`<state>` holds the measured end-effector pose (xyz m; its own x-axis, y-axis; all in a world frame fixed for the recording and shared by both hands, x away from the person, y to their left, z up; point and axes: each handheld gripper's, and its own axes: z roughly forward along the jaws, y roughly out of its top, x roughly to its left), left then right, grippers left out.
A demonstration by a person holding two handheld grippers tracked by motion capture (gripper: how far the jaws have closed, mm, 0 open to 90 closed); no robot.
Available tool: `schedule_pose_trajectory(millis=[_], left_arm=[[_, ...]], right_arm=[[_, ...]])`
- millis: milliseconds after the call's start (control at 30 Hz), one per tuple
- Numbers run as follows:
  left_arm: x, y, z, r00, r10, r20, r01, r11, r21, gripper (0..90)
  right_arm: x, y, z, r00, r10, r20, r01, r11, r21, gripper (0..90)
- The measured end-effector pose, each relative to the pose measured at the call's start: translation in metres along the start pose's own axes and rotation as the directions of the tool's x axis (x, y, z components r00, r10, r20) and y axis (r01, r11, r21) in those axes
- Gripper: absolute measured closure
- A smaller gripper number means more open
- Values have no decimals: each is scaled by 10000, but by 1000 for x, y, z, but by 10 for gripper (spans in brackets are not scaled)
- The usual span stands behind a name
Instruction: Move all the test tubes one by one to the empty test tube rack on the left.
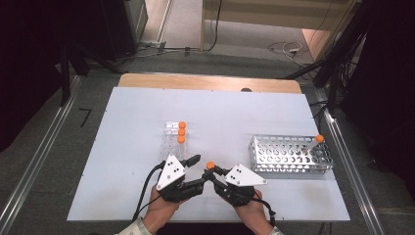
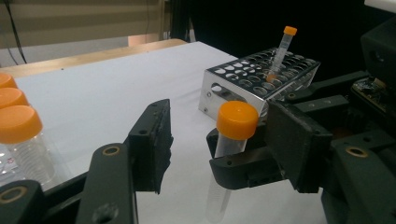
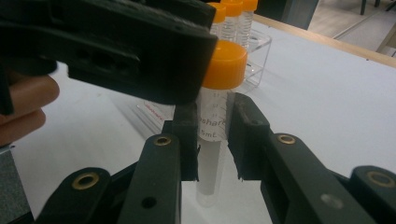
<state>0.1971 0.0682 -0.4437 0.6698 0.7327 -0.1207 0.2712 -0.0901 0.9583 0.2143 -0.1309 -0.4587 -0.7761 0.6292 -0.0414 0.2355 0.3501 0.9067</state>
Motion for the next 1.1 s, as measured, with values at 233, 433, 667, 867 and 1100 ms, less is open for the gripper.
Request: schedule_pose_trajectory(millis=[233, 433, 667, 867, 1100], left_arm=[[-5, 0, 4, 9997, 138, 193, -138, 9999, -11, 537], [-7, -1, 6, 9995, 240, 227, -242, 9997, 50, 607], [-7, -1, 6, 9993, 303, 217, -305, 9995, 82, 677], [-6, -1, 6, 9993, 295, 244, -299, 9994, 156, 684], [-6, -1, 6, 9993, 168, 332, -172, 9998, 130, 693]], right_arm=[[2, 0, -1, 10000, -31, -60, 31, 10000, -12, 720], [2, 1, -1, 10000, -17, -89, 17, 10000, -20, 720], [3, 1, -1, 9999, -29, -113, 29, 10000, -16, 720], [3, 0, -1, 9999, -9, -115, 9, 10000, -15, 719], [3, 0, -2, 9999, 27, -150, -28, 10000, -39, 716]])
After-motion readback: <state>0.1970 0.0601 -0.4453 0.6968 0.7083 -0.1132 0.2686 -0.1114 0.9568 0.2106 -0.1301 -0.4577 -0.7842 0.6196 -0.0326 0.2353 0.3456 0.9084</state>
